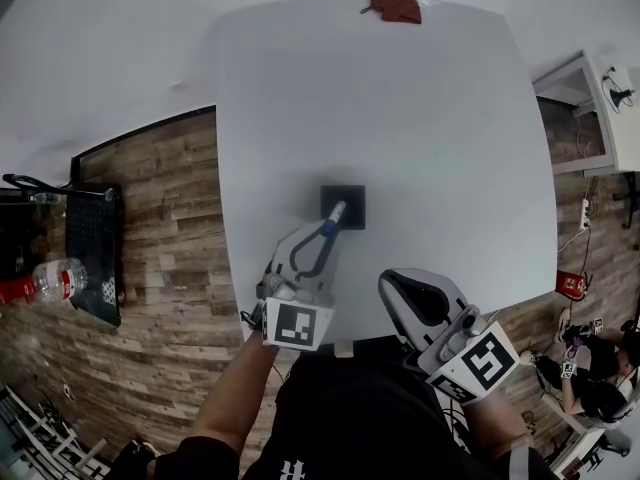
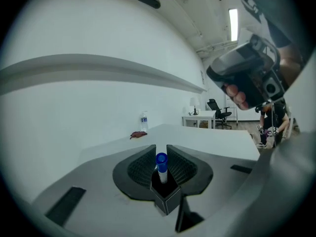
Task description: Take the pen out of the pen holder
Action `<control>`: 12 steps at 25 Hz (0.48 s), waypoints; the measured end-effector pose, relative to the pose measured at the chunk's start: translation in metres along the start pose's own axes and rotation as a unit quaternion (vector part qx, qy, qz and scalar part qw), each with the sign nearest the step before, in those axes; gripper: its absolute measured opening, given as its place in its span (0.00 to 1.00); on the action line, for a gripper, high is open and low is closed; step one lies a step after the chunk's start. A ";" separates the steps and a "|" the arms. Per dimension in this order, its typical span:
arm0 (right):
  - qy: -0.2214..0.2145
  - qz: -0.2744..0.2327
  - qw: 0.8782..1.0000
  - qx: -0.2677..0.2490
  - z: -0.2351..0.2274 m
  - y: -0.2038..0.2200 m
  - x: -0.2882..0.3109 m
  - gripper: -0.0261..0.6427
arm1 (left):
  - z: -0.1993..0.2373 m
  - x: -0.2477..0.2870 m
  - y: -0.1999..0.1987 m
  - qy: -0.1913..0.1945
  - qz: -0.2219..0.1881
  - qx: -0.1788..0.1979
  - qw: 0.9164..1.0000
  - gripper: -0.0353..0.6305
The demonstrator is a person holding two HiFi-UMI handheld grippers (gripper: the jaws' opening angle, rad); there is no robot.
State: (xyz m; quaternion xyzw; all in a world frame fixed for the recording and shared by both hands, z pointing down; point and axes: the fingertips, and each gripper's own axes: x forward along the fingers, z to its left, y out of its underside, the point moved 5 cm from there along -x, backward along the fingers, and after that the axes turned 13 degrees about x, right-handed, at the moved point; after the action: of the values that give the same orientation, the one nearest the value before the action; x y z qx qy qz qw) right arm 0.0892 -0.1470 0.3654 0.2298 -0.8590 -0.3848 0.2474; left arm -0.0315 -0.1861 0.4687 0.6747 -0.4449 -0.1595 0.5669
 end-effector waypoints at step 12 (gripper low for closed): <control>0.016 -0.007 0.999 -0.034 0.014 -0.002 -0.008 0.06 | 0.010 -0.038 -0.057 -0.009 -0.042 0.027 0.999 0.16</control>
State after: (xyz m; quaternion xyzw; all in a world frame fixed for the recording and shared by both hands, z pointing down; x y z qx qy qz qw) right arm 0.0879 -0.1359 0.3538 0.2332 -0.8399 -0.4114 0.2663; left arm -0.0353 -0.1649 0.4030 0.7064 -0.4253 -0.1768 0.5375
